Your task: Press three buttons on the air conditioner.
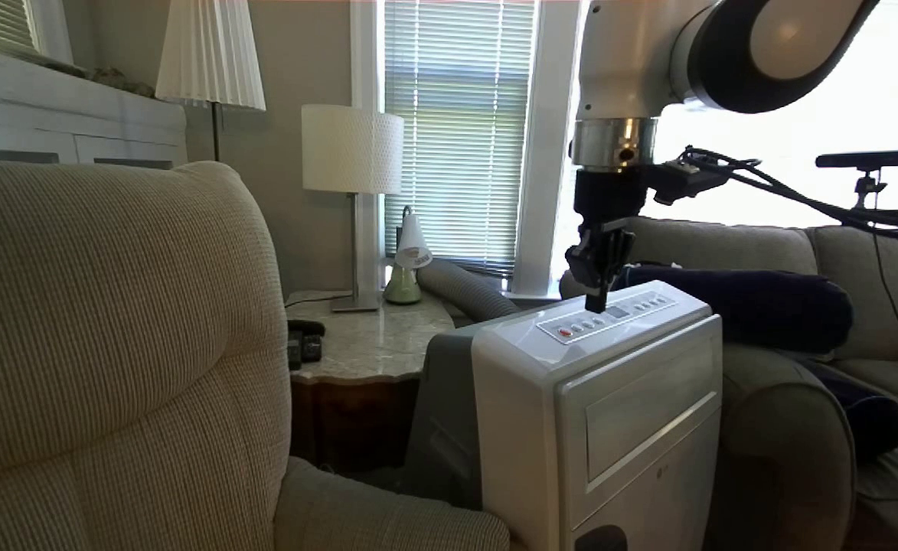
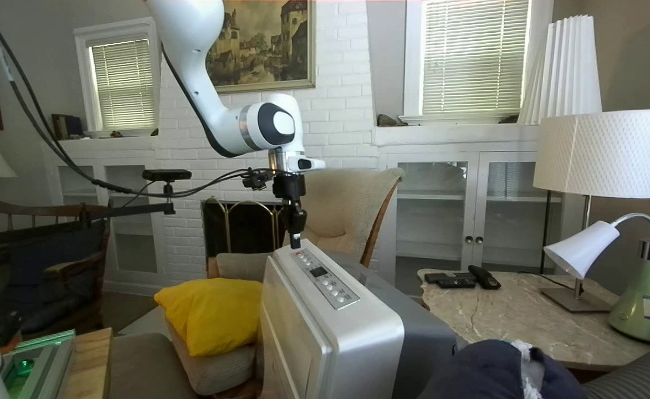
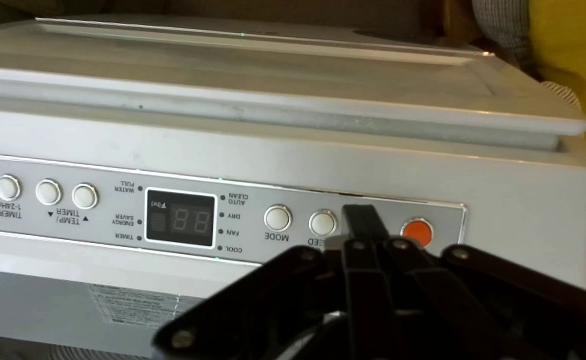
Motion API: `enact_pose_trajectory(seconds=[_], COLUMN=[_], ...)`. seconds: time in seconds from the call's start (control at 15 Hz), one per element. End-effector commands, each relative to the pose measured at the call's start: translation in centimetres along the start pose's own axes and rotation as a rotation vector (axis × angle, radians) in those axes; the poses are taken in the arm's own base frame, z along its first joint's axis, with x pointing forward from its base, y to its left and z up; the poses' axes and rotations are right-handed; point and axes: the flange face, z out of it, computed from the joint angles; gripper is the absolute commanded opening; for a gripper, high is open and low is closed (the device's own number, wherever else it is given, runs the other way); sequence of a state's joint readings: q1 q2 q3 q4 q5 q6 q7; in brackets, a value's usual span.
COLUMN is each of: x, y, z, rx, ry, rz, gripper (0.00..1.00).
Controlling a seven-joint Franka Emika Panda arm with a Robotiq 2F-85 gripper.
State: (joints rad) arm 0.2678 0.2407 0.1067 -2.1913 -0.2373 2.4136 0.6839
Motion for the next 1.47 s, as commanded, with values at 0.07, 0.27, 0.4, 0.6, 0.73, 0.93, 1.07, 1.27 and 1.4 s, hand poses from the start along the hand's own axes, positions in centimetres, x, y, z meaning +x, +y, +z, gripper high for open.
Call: enact_pose_trajectory(seconds=[0.07, 0.27, 0.4, 0.6, 0.73, 0.93, 1.07, 1.27, 1.4], x=[0.5, 0.5, 0.5, 0.6, 0.8, 1.2, 1.4, 1.7, 1.8], y=[-0.6, -0.8, -1.1, -1.5, -1.8, -2.0, -2.1, -2.2, -2.2], z=[0.7, 1.0, 0.9, 0.8, 0.9, 1.1, 1.2, 1.5, 1.7], rx=[0.003, 0.006, 0.012, 0.022, 0.023, 0.023, 0.024, 0.020, 0.016], ry=[-0.016, -0.021, -0.017, -0.013, -0.008, -0.002, -0.003, 0.000, 0.000], rz=[-0.031, -0.043, -0.052, -0.059, -0.060, -0.055, -0.054, -0.051, -0.049], gripper=[0.00, 0.00, 0.00, 0.00, 0.00, 0.00, 0.00, 0.00, 0.00])
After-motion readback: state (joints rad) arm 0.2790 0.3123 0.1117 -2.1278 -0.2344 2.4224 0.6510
